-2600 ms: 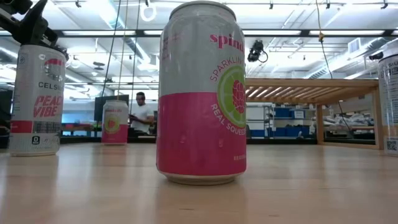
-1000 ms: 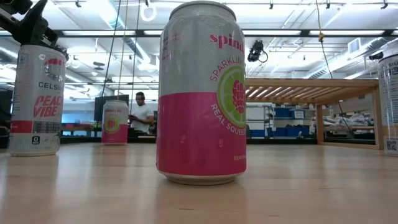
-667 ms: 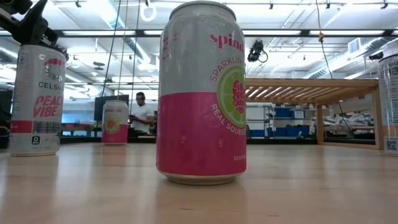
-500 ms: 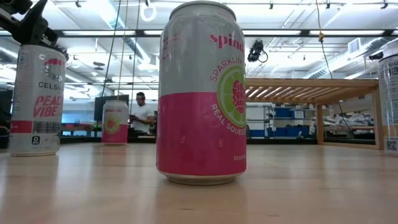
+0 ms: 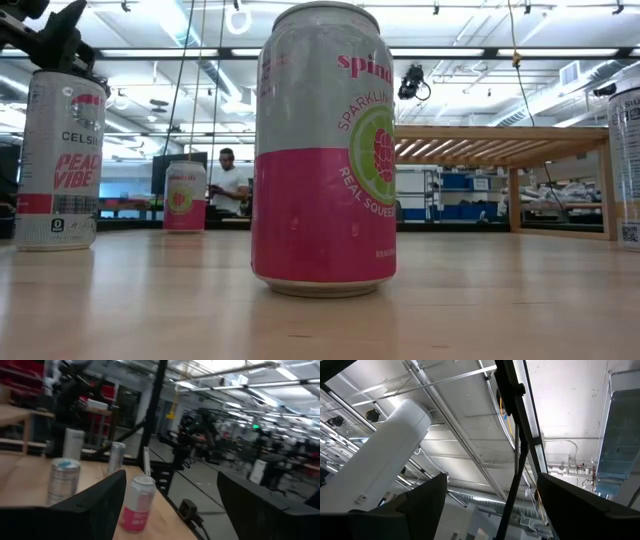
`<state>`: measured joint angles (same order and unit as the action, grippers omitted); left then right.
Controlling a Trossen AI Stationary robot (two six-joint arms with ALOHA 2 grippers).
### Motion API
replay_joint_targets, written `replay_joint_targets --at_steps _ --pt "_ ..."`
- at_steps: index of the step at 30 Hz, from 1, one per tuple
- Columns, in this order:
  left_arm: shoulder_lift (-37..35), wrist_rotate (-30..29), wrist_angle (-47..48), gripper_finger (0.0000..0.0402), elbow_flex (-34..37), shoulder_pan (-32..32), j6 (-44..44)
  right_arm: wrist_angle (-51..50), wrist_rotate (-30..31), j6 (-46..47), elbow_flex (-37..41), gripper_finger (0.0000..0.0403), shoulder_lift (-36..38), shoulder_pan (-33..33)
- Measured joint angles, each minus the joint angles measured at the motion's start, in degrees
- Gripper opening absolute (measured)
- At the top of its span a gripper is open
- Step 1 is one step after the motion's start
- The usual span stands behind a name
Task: Place canned beverage on shelf
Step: Put the bottom white-yellow soda can on the shelf
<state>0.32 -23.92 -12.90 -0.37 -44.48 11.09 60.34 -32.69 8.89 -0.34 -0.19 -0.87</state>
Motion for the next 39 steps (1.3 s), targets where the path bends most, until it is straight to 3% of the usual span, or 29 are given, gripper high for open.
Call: replay_joint_targets --at_steps 7,39 --pt "0.0 -5.8 0.6 0.0316 0.0 0.0 -4.7 0.0 0.0 0.0 0.0 0.0321 0.0 0.0" --pt "0.0 -5.8 0.8 0.0316 0.0 0.0 -7.5 0.0 0.0 0.0 0.0 0.0321 0.0 0.0"
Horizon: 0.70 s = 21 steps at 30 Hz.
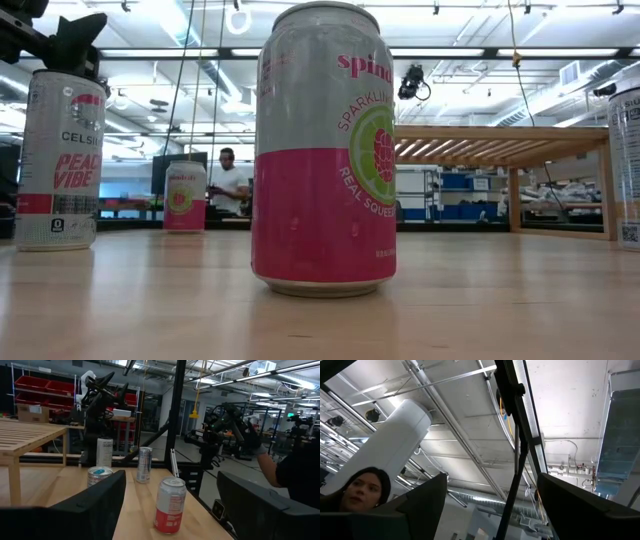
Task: Place canned beverage on shelf
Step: Put the bottom white-yellow soda can on the shelf
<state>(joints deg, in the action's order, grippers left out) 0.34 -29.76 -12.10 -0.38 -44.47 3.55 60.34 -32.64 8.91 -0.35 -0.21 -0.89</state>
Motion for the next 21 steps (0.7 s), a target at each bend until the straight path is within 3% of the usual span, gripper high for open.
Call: replay_joint_targets --at_steps 21 --pt "0.0 0.0 0.0 0.0316 0.0 0.0 0.7 -3.0 0.3 -1.1 0.0 0.0321 0.0 0.0"
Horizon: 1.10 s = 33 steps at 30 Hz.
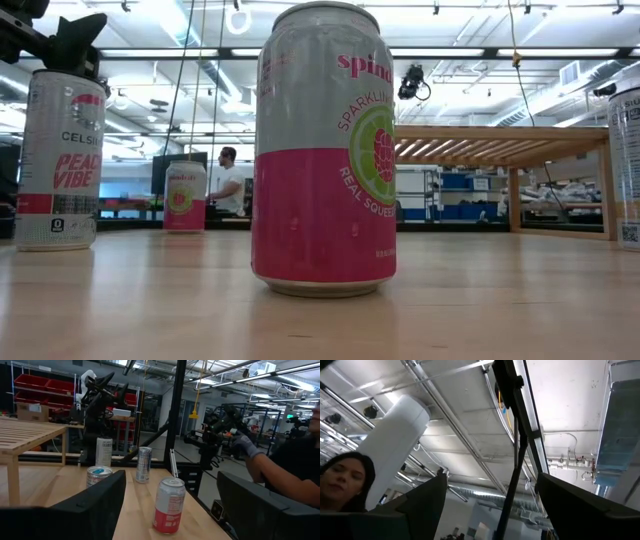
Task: Place canned beverage on shelf
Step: Put the bottom white-yellow soda can on the shelf
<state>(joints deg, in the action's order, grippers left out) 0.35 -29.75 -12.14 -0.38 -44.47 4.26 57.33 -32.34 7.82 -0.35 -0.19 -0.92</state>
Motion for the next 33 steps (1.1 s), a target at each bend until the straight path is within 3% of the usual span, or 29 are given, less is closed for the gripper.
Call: replay_joint_targets --at_steps 3,10,20,25,28,33 --pt "0.0 0.0 0.0 0.0316 0.0 0.0 0.0 -2.4 0.4 -4.7 0.0 0.0321 0.0 -0.1" --pt "0.0 0.0 0.0 0.0316 0.0 0.0 0.0 -5.1 1.5 -6.2 0.0 0.0327 0.0 -0.1" --pt "0.0 0.0 0.0 0.0316 0.0 0.0 0.0 -10.6 7.8 -8.5 0.0 0.0395 0.0 -0.1" --pt "0.0 0.0 0.0 0.0316 0.0 0.0 0.0 -11.8 10.9 -9.5 0.0 0.0393 0.0 -0.1" --pt "0.0 0.0 0.0 0.0316 0.0 0.0 0.0 -12.4 16.7 -7.0 0.0 0.0395 0.0 -0.1" --pt "0.0 0.0 0.0 0.0316 0.0 0.0 0.0 -18.7 33.8 -1.7 0.0 0.0396 0.0 -0.1"
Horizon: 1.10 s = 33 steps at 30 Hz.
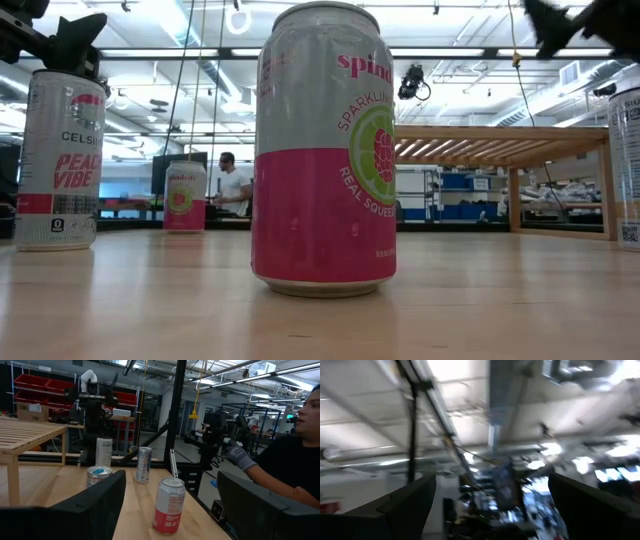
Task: Place canned beverage on shelf
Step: Put the bottom white-yellow soda can on the shelf
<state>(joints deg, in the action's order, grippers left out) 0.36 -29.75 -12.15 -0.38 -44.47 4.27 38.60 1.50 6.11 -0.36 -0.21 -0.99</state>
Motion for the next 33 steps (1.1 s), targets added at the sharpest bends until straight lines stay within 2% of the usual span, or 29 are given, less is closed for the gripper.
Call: replay_joint_targets --at_steps 3,15,29,33 --pt "0.0 0.0 0.0 0.0316 0.0 0.0 0.0 -3.2 4.5 1.6 0.0 0.0396 -0.1 0.0" --pt "0.0 0.0 0.0 0.0316 0.0 0.0 0.0 -2.7 3.4 -1.2 0.0 0.0393 -4.8 0.0" --pt "0.0 0.0 0.0 0.0316 0.0 0.0 0.0 1.5 4.5 -1.5 0.0 0.0395 -5.2 0.0" --pt "0.0 0.0 0.0 0.0316 0.0 0.0 0.0 4.6 4.4 1.6 0.0 0.0394 -5.2 0.0"
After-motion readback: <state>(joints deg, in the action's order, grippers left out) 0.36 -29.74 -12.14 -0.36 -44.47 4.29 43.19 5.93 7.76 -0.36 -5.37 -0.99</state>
